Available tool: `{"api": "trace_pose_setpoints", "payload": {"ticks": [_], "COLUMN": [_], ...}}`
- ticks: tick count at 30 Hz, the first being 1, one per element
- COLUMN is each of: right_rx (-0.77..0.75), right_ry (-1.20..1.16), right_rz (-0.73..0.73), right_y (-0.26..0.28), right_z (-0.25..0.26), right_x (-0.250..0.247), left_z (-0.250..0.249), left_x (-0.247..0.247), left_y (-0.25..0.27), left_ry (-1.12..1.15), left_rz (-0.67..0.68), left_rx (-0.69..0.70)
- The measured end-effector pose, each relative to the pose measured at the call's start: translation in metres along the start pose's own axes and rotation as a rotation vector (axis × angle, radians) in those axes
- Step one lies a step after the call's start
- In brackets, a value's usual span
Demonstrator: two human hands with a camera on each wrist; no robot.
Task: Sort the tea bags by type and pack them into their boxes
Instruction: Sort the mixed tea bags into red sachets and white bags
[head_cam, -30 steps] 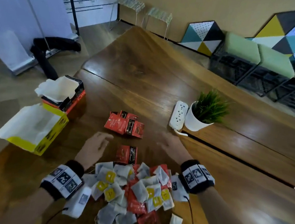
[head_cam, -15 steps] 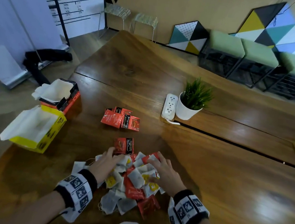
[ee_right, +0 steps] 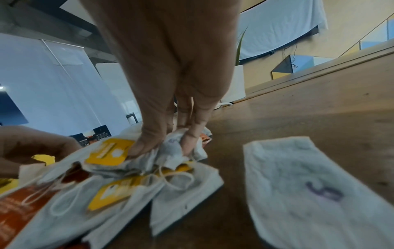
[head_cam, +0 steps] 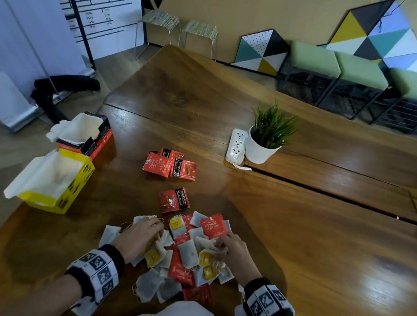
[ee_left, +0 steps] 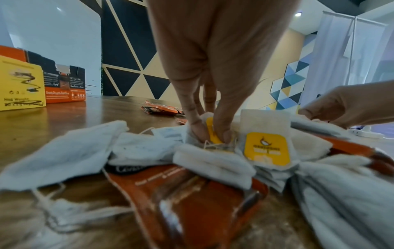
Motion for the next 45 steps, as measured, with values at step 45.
{"api": "trace_pose_setpoints", "payload": {"ticks": [45], "right_rx": [0.319], "right_ry": [0.022], "right_rz": [-0.184], "right_y": [-0.084], "right_z": [-0.021], "right_x": [-0.089], "left_z": [0.030], "left_x": [-0.069], "left_y": [-0.130], "left_ry": [0.452], "left_rz": [0.007], "left_rx": [-0.153]}}
Point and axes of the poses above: each hand's wrist, its own y-axis away from the middle knuckle, its own x-axis out of the palm, z = x × y, the point moved 3 cm from there along -y, towards the middle knuckle, and after that the axes turned 12 degrees about x, right-handed, at the moved point
